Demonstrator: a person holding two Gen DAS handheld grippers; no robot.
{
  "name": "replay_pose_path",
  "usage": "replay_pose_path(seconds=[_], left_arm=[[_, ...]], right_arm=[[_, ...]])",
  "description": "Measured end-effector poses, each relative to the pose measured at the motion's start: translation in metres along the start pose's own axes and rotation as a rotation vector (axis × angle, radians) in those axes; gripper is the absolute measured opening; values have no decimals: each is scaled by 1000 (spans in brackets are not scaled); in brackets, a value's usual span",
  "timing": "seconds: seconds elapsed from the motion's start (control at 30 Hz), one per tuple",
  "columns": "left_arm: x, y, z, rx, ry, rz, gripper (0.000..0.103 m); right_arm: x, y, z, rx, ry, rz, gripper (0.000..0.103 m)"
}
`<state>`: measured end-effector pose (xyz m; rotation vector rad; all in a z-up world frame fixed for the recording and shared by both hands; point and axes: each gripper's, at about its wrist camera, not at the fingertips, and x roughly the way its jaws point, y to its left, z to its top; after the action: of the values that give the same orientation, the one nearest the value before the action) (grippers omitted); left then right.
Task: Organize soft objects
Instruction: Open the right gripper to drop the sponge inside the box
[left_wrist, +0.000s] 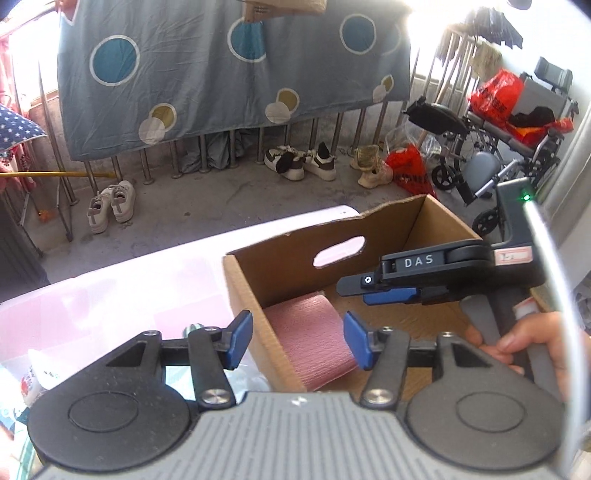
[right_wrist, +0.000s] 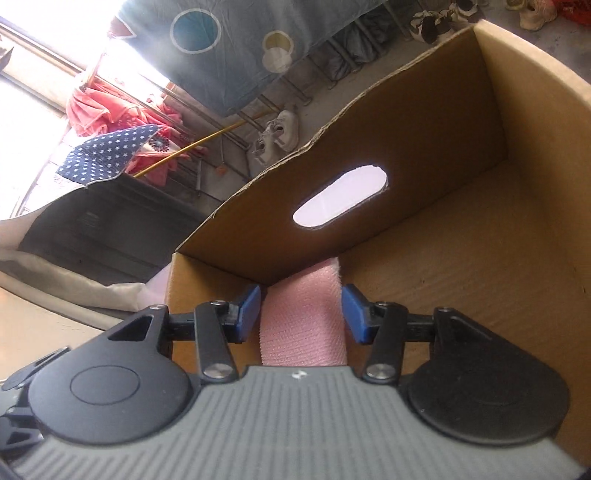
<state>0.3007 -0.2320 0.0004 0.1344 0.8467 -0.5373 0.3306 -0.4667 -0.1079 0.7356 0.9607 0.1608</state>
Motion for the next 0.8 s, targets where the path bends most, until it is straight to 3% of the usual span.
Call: replay_pose_path(seconds=[0.13, 0.3, 0.6, 0.8], left_arm=[[-17, 13, -2, -19, -11, 27, 59], [-36, 34, -14, -54, -12, 72, 60], [-105, 56, -63, -77, -88, 121, 69], [-155, 74, -105, -116, -134, 188, 70]], right_arm=[[11, 10, 1, -9, 8, -35, 42], [14, 17, -3, -1, -3, -12, 42], [-74, 43, -24, -58, -127, 88, 44], [-118, 74, -49, -106, -143, 177, 45]])
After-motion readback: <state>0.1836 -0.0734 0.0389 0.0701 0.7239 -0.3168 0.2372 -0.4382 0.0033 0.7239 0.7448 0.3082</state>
